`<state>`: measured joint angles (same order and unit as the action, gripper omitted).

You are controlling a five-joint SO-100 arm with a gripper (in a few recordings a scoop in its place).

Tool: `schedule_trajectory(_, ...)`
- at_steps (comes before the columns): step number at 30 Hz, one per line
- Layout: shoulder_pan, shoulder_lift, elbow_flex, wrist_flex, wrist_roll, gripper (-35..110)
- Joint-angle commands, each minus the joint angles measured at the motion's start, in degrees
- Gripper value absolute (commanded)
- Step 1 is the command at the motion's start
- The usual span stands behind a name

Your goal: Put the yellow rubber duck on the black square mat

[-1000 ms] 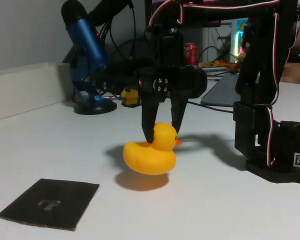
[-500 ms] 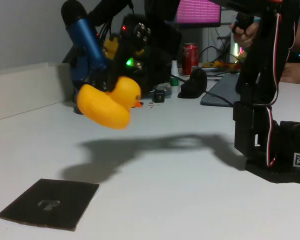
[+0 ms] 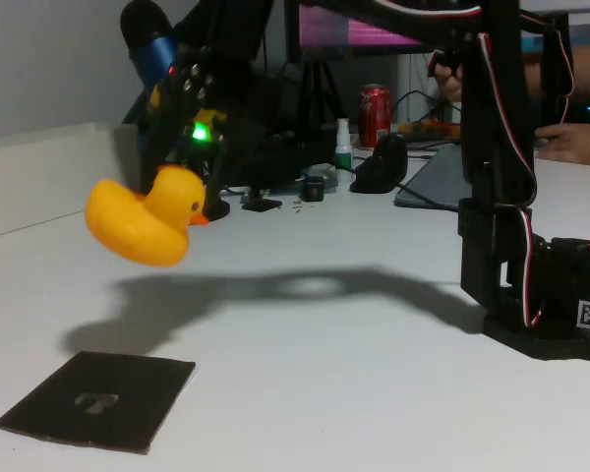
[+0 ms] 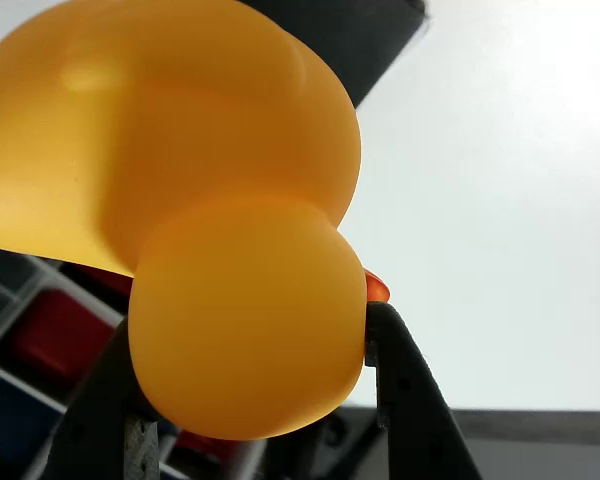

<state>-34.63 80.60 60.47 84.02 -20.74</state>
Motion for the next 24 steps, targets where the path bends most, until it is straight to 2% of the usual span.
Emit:
schedule_trajectory(1,-0.09,-2.20,-5.45,0.18,2.11,17)
schedule_trajectory(13,-0.35,-15.03,-8.61,0.44,6.15,17)
schedule_trajectory(18,-0.79,-16.26,-8.79,5.71,6.50,17)
schedule_trajectory(24,-0.97,-15.47,-9.05,5.54,6.33,17)
